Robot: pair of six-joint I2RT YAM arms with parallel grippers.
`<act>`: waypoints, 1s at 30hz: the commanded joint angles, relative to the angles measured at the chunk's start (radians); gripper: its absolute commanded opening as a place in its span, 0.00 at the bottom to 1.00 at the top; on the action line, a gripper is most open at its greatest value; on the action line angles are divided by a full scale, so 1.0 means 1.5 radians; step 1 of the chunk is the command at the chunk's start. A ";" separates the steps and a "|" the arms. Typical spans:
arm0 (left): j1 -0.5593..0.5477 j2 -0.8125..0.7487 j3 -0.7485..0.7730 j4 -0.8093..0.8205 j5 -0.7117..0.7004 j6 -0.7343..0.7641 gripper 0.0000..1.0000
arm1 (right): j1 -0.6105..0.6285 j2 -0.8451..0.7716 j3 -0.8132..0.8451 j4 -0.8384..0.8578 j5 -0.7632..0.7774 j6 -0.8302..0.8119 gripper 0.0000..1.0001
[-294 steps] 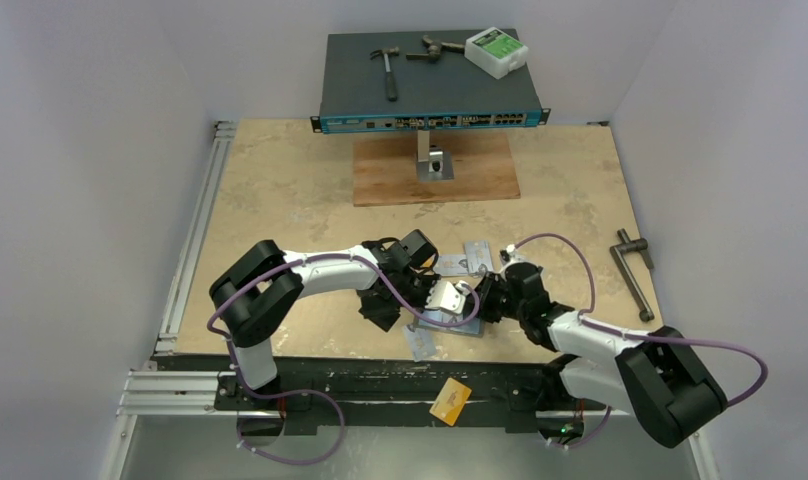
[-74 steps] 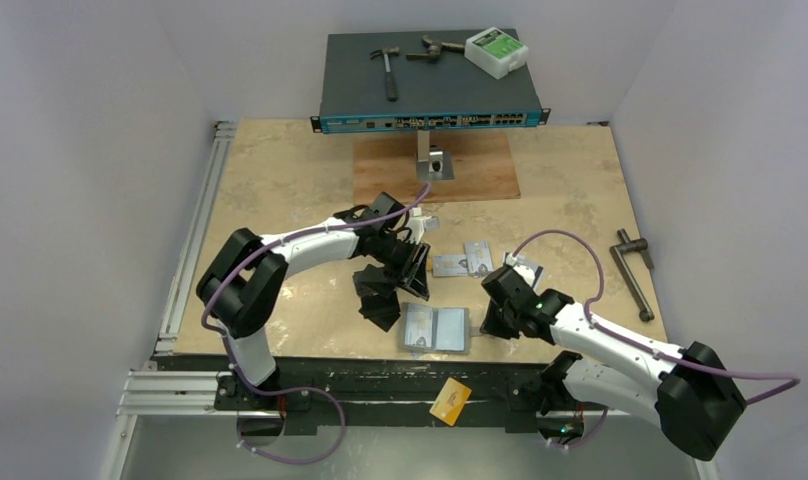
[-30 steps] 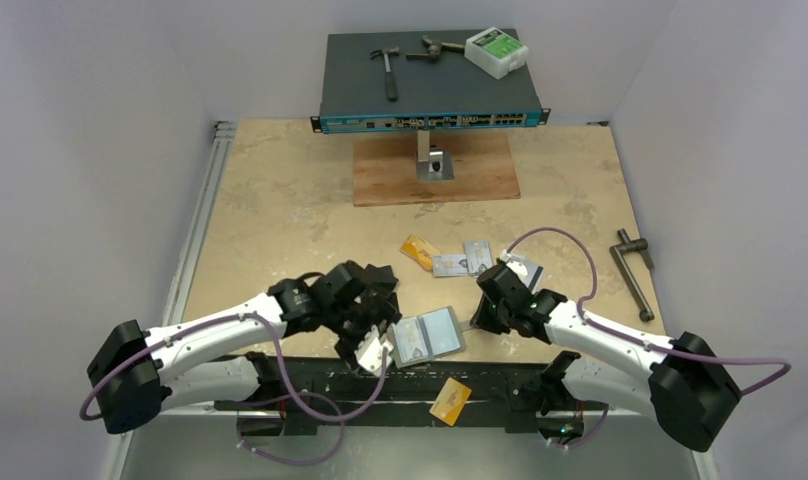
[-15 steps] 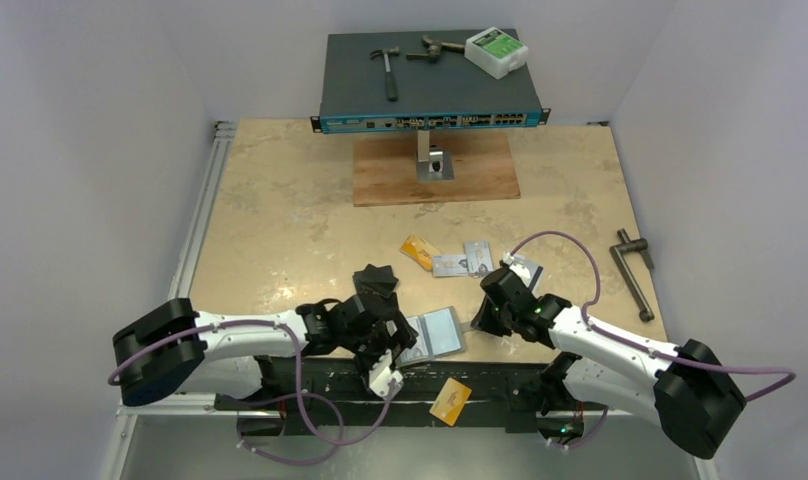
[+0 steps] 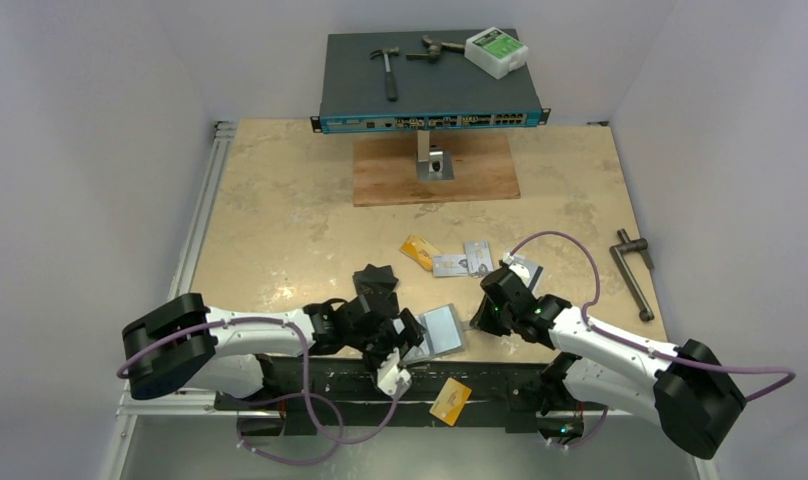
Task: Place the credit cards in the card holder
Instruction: Close the card holder at the center of the board.
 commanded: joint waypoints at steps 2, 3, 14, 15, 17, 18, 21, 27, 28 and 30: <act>0.006 -0.045 0.075 0.022 -0.031 0.015 0.97 | 0.002 -0.002 -0.018 -0.009 0.010 -0.012 0.00; 0.006 -0.046 0.080 0.014 -0.030 0.014 0.97 | 0.001 -0.003 -0.017 -0.009 0.009 -0.014 0.00; 0.005 0.021 0.169 -0.003 -0.038 0.001 0.96 | 0.002 -0.009 -0.027 0.014 -0.009 -0.027 0.00; 0.005 0.031 0.178 -0.008 -0.038 0.000 0.96 | 0.001 -0.009 -0.028 0.016 -0.012 -0.028 0.00; 0.005 0.055 0.188 -0.009 -0.039 -0.005 0.96 | 0.002 -0.012 -0.029 0.018 -0.013 -0.030 0.00; 0.004 0.064 0.192 -0.006 -0.041 -0.010 0.96 | 0.002 -0.015 -0.031 0.020 -0.015 -0.030 0.00; -0.001 0.103 0.213 -0.001 -0.052 -0.022 0.96 | 0.001 -0.030 -0.041 0.029 -0.022 -0.030 0.00; -0.003 0.189 0.275 -0.016 -0.092 -0.033 0.95 | 0.001 -0.074 -0.065 0.034 -0.031 -0.023 0.00; -0.003 0.202 0.285 -0.023 -0.100 -0.036 0.95 | 0.001 -0.082 -0.066 0.030 -0.030 -0.022 0.00; -0.003 0.227 0.308 -0.050 -0.113 -0.051 0.96 | 0.002 -0.105 -0.069 0.025 -0.028 -0.021 0.00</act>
